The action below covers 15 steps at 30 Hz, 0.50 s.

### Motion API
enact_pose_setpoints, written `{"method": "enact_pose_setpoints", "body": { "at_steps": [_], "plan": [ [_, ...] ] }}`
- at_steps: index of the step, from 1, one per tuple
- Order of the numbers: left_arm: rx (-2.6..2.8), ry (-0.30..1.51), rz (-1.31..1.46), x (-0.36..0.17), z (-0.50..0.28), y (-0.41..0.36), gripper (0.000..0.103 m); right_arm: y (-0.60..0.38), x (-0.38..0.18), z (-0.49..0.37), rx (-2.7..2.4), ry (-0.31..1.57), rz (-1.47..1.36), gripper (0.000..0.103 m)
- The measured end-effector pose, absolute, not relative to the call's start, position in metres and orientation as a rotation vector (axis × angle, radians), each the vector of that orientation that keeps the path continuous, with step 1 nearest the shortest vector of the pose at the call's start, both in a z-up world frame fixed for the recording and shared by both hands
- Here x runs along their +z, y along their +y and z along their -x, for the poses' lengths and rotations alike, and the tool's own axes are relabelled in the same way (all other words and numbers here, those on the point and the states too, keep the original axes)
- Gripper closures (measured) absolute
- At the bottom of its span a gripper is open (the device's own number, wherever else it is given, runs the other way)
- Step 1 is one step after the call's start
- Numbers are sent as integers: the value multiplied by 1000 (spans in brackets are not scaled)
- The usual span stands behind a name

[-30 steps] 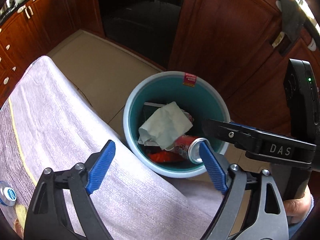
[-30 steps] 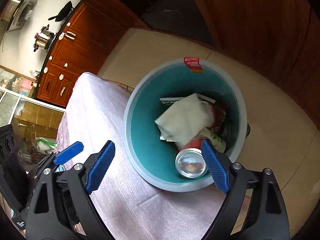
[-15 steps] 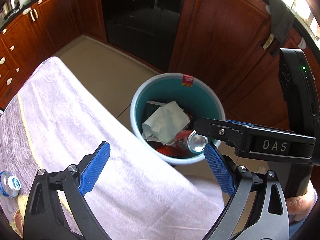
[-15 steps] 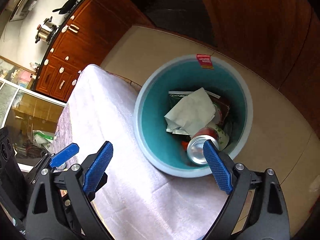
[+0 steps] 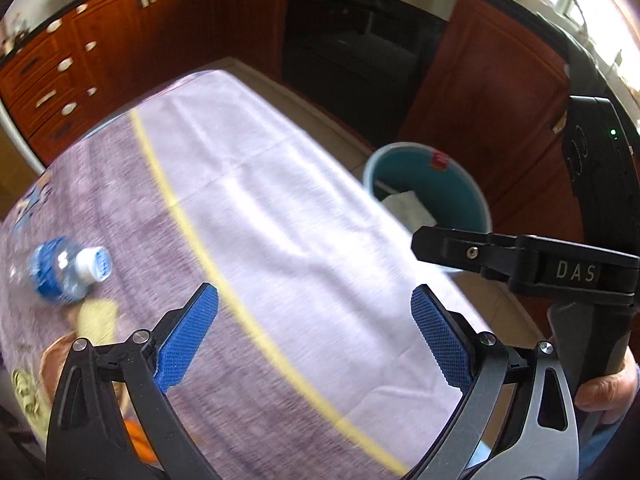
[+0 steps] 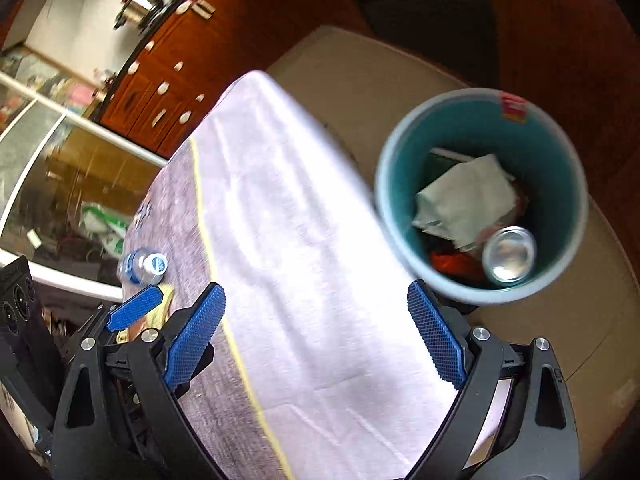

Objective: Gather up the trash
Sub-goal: 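Return to the table and grasp the green melon rind with the right tool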

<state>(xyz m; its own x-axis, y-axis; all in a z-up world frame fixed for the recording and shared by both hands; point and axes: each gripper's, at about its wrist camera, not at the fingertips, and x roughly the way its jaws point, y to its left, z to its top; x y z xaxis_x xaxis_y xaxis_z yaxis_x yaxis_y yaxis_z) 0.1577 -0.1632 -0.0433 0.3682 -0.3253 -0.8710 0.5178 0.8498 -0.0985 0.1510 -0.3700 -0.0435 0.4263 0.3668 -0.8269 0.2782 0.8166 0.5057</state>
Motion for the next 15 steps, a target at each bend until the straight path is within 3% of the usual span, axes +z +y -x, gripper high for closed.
{"method": "enact_pose_setpoints", "body": {
  "at_steps": [15],
  "plan": [
    [-255,1049,-129,-36,-172,42,6,-203,-47,-189,298,1293,-465,15]
  ]
}}
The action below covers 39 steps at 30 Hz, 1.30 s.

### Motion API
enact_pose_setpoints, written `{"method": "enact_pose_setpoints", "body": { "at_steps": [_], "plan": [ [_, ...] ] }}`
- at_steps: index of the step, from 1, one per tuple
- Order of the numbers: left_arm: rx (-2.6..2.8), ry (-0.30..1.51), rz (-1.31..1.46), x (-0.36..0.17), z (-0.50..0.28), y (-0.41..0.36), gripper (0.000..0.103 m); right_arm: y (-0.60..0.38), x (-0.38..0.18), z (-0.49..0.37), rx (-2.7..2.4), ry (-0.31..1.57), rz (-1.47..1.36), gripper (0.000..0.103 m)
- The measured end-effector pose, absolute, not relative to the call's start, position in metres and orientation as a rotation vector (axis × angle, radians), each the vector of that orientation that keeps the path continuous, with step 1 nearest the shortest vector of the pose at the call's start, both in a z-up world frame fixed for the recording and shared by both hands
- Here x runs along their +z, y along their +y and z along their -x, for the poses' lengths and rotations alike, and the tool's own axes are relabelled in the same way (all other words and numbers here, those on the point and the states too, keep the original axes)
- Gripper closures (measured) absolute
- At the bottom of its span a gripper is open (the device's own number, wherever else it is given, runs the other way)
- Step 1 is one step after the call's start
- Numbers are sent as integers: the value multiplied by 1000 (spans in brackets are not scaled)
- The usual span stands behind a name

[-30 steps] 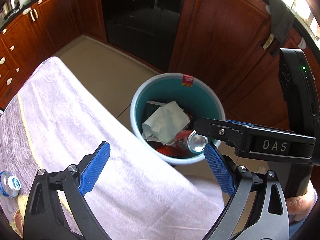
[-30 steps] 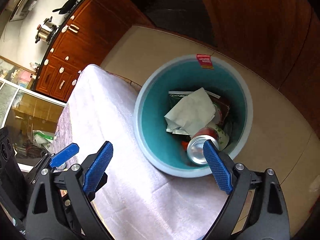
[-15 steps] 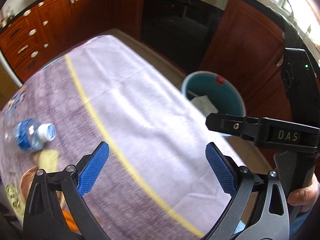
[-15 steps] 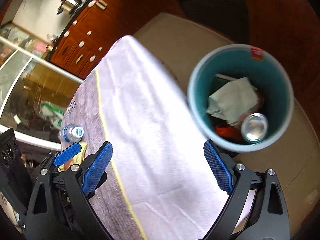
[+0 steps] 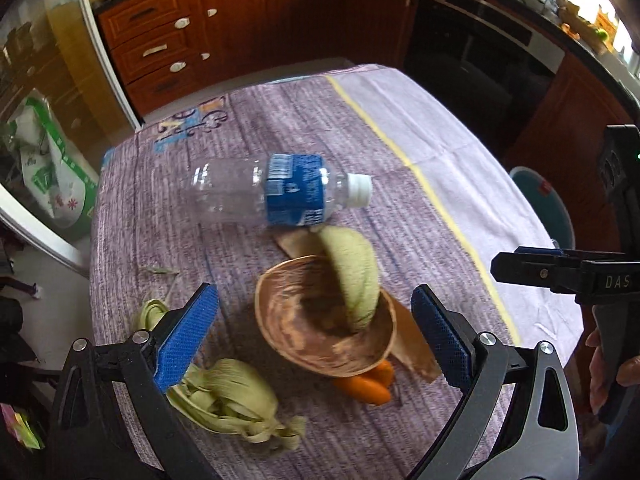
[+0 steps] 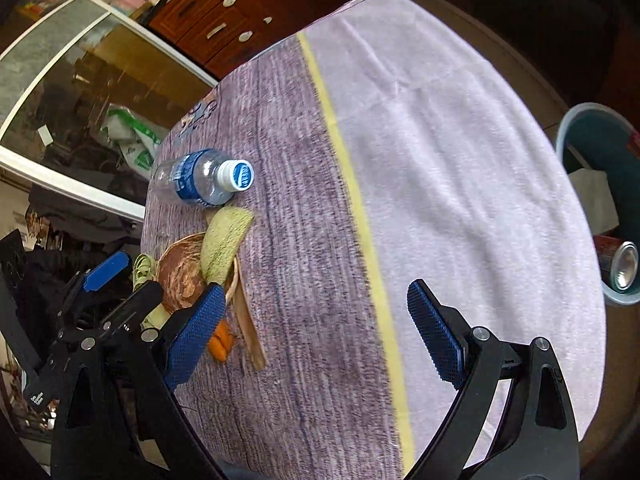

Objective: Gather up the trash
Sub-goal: 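Return to the table and grasp the green melon rind with the right tool, then grasp the rim of the brown coconut shell with the left tool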

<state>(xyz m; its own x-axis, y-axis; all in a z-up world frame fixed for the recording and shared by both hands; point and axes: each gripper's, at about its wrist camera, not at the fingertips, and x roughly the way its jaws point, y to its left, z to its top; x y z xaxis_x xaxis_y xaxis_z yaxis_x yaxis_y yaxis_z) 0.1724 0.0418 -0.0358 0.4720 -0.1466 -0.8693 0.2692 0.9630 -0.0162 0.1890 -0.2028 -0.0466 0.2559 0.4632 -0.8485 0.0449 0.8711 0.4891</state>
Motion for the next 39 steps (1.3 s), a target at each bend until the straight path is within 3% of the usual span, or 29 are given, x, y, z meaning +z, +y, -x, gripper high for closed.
{"method": "enact_pose_setpoints", "body": {
  "at_steps": [14,24,25,39],
  "plan": [
    [-263,1062,-204,-54,-177,77,6,-104,-68,-234,372,1361,-378,16],
    [-308,1099,-221,-69,-190,66,6,-88,-90,-247,387,1384,-342,52],
    [-310,1107,-221,-72,-191,65,6,-89,-89,-246,381,1367,-335,61],
    [-355,1189,-264,-93,-196,46,6,-149,-71,-234,425,1330,-491,63]
  ]
}}
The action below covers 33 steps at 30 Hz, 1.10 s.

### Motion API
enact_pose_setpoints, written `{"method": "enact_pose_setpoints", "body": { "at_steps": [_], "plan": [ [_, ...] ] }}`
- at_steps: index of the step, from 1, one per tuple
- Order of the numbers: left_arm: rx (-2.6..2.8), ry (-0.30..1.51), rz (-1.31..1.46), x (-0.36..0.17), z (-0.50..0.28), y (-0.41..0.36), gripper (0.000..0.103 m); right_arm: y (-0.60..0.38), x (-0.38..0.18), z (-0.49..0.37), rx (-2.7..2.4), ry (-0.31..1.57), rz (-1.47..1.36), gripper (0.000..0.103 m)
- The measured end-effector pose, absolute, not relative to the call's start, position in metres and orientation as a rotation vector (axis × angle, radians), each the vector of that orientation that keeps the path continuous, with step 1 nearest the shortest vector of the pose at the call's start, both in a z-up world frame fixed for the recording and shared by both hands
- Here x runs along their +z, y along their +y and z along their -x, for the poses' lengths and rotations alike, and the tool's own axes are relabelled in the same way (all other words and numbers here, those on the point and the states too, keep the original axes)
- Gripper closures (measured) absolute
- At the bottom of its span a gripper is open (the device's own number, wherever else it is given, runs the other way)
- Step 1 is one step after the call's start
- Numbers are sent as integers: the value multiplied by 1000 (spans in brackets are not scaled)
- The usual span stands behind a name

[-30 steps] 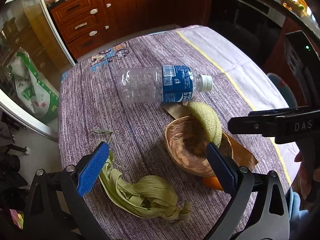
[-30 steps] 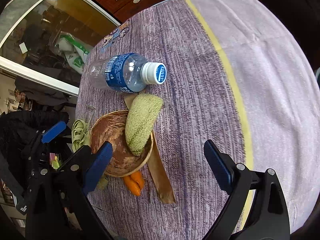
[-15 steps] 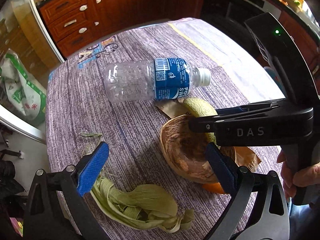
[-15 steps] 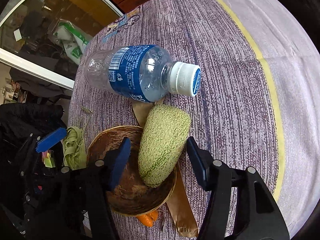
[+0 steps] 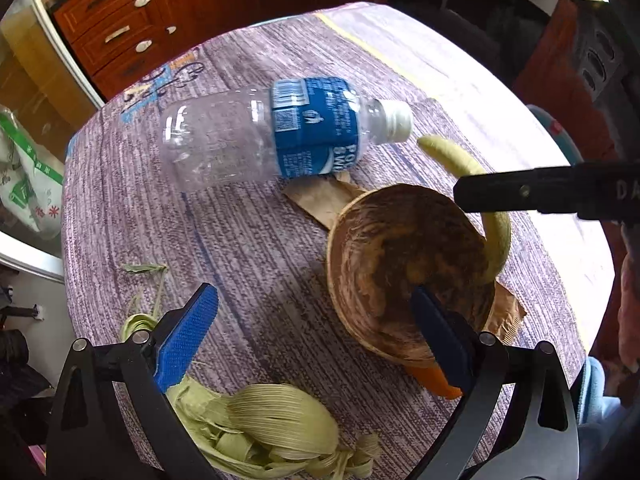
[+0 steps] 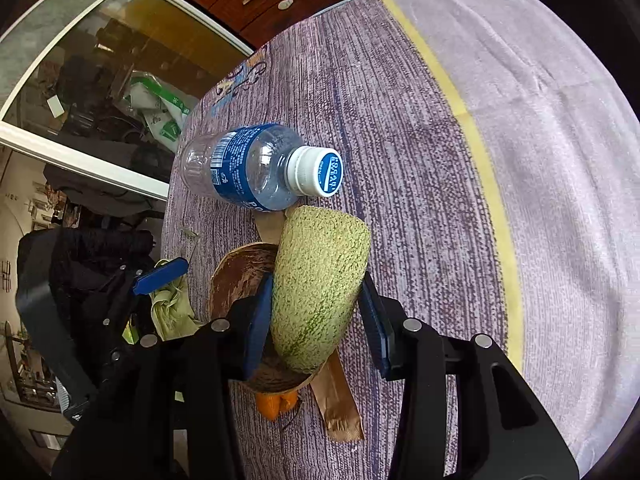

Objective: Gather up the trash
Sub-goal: 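Grasp the rim of the brown coconut shell with the left tool, then carry the coconut shell with the left tool while the right tool carries the melon rind to the bin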

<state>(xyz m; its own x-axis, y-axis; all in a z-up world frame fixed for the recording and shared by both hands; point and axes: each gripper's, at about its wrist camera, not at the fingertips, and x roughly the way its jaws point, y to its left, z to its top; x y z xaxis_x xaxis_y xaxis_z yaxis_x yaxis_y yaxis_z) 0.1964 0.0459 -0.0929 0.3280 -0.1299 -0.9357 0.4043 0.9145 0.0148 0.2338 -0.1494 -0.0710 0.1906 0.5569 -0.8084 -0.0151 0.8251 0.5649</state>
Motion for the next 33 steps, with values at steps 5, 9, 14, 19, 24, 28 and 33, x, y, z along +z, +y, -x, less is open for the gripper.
{"method": "enact_pose_setpoints", "body": {
  "at_steps": [5,9,14,19,24,28,33],
  "plan": [
    [-377,1204,-308,-99,-195,28,6,-172,-66,-227,402,1305,-522,63],
    [-391,1210,-329,-103,-191,17,12,-194,-67,-217,353,1298,-509,63],
    [-436,1233,-306,-108,-185,6,43,-215,-77,-206,320,1313,-535,63],
    [-412,1198,-318,-101,-178,-3,77,-225,-87,-199,312,1327,-573,62],
    [-398,1128,-351,-80,-168,-16,91,-231,-90,-194,317,1320,-595,62],
    [-373,1080,-385,-63,-160,-31,95,-239,-86,-190,321,1299,-615,62],
    [-364,1038,-417,-43,-153,-47,95,-254,-78,-184,322,1267,-641,62]
  ]
}}
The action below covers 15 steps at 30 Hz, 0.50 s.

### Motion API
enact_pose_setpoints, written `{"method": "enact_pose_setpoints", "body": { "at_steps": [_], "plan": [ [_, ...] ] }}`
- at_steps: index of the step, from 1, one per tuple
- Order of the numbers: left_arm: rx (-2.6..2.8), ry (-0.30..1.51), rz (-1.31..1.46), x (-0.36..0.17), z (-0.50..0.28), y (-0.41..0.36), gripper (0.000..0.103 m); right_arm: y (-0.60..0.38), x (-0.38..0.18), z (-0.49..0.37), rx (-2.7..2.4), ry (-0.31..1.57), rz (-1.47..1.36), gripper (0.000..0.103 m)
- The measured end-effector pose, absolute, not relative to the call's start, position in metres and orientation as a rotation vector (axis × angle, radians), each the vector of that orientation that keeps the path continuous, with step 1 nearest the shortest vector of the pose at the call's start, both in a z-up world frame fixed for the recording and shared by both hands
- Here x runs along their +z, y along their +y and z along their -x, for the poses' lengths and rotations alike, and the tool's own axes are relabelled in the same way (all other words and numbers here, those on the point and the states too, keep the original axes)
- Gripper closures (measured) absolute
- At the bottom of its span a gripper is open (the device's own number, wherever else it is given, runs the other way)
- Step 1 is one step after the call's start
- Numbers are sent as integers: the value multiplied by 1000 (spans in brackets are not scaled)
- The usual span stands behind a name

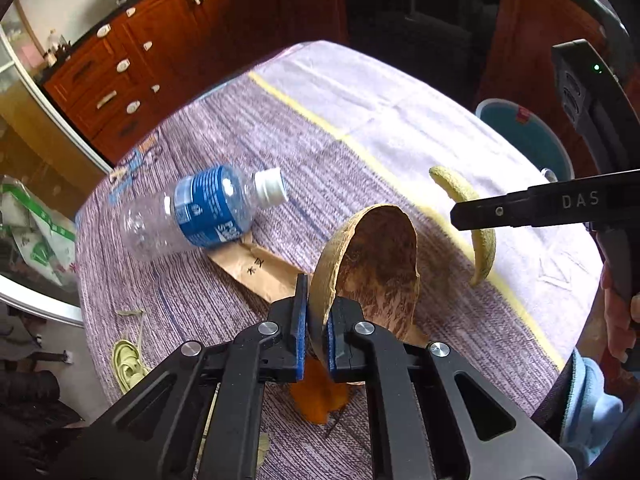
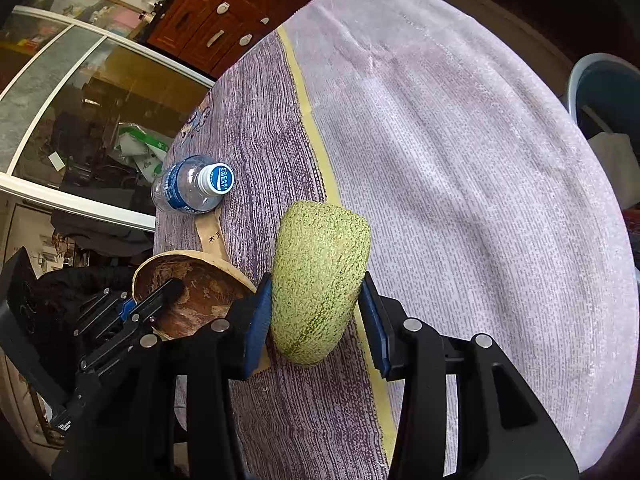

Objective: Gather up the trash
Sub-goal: 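Carry the coconut shell with the left tool while the right tool carries the melon rind to the bin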

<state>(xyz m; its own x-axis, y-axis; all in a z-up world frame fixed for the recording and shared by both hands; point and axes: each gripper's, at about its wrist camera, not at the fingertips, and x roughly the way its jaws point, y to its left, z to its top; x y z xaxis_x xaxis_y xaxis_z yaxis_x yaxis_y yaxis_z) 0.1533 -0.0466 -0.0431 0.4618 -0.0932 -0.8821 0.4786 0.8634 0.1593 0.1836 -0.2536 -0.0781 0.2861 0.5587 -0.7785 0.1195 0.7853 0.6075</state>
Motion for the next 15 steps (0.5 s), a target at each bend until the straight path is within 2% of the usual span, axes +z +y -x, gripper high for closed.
{"method": "enact_pose_setpoints", "body": {
  "at_steps": [15],
  "plan": [
    [-361,980,-395,3,-160,-99,95,-330,-69,-157,294,1149,-781,62]
  ]
}}
